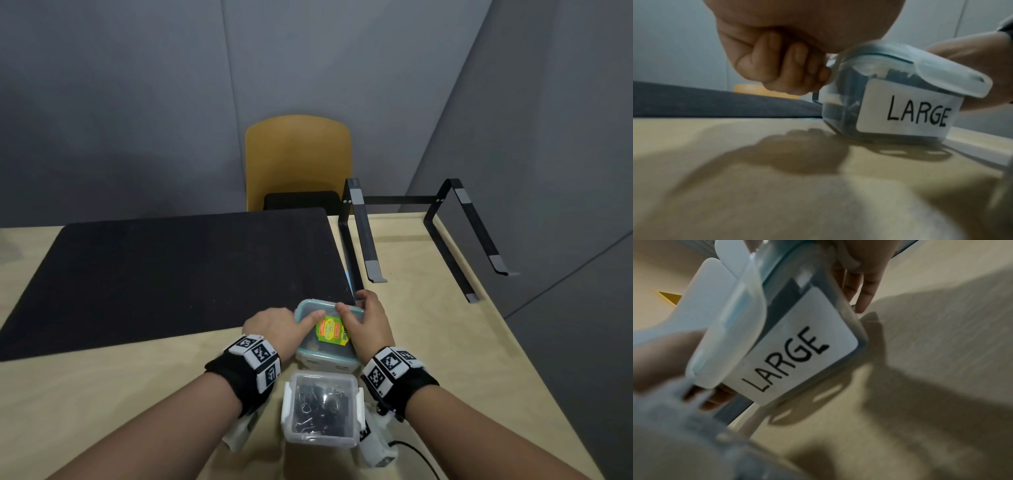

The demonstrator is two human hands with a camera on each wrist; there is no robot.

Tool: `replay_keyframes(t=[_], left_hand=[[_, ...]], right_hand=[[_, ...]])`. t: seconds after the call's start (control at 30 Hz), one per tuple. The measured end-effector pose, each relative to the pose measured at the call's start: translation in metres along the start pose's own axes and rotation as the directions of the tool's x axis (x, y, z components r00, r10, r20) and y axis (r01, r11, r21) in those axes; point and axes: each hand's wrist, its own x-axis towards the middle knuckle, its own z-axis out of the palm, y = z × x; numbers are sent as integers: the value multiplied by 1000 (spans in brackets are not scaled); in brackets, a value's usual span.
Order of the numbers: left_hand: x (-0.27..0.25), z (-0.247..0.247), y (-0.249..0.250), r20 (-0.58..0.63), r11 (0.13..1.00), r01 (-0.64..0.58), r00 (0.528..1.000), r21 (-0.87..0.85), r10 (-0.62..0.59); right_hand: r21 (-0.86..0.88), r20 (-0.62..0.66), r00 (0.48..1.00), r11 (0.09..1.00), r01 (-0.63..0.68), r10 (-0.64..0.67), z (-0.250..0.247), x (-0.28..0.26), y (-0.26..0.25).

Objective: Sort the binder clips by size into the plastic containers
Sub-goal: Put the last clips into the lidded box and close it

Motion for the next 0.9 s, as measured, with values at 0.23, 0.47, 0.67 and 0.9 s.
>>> replay_keyframes(t=[0.23, 0.47, 0.67, 0.9], left_hand=[[3, 3, -5, 94, 970, 60, 995, -235, -39], [10, 7, -6, 170, 900, 84, 985, -428, -11], [7, 8, -4, 83, 956, 20, 996, -294, 5], [8, 9, 5, -141, 934, -318, 944, -164, 297]], right_hand=[[-125, -14, 998, 990, -63, 62, -12, -10, -1], [-383, 107, 987, 921, -73, 123, -19, -14, -6], [-513, 157, 982, 858, -6, 101, -25, -12, -7], [-647, 147, 988, 761, 54, 54, -47, -20, -12]])
